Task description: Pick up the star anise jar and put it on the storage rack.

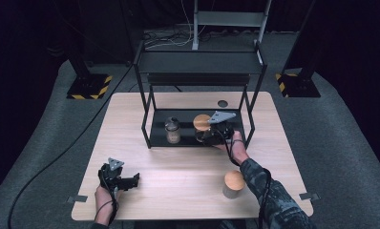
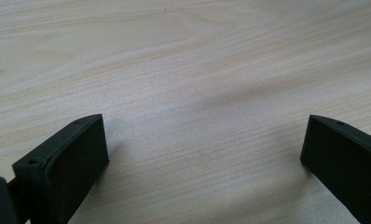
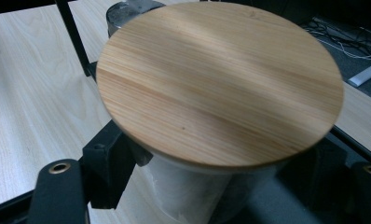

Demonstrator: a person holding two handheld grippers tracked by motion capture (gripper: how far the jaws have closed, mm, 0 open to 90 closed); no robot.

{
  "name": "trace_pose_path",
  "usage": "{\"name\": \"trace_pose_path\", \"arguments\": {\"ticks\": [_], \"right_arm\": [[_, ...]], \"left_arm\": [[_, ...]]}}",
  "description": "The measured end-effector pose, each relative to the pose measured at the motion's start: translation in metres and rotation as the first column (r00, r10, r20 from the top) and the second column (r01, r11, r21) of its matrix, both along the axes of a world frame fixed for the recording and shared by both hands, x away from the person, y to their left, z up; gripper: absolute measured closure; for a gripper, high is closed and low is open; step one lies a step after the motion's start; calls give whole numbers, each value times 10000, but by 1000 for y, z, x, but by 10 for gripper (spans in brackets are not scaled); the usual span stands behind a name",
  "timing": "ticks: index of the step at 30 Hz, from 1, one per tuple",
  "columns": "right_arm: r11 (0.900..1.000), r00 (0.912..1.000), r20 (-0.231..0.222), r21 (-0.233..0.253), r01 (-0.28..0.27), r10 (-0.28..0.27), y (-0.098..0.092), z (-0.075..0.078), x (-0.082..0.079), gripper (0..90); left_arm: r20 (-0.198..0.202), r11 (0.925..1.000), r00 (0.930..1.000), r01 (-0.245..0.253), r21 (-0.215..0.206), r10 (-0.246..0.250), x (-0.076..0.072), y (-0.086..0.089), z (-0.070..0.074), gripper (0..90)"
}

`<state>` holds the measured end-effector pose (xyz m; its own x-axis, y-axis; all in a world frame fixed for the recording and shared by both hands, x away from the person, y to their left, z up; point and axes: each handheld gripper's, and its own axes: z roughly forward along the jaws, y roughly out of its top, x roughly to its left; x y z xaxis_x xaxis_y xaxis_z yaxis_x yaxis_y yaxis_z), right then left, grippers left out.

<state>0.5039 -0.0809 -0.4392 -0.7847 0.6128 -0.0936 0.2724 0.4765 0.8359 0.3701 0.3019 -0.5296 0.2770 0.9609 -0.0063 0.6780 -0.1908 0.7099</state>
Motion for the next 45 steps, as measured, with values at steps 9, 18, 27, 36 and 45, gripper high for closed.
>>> {"name": "trace_pose_path", "arguments": {"ticks": [9,18,27,36,45], "right_arm": [[9998,9997,89,-65,-213,214,0,-6,5,249],[9985,9984,135,16,-551,551,-2,-12,9,249],[9979,9980,78,160,-633,632,-4,-17,14,249],[9970,9971,46,160,-757,756,-6,-21,20,249],[9959,9960,65,119,-891,891,-5,-25,25,249]], "left_arm": [[0,10000,10000,2,2,-2,0,0,0,1],[-4,10000,10000,0,1,0,0,0,0,2],[-5,10000,10000,-3,1,3,0,0,0,2],[-5,10000,10000,-2,1,2,0,0,0,2],[-11,10000,10000,-1,8,1,0,0,0,2]]}}
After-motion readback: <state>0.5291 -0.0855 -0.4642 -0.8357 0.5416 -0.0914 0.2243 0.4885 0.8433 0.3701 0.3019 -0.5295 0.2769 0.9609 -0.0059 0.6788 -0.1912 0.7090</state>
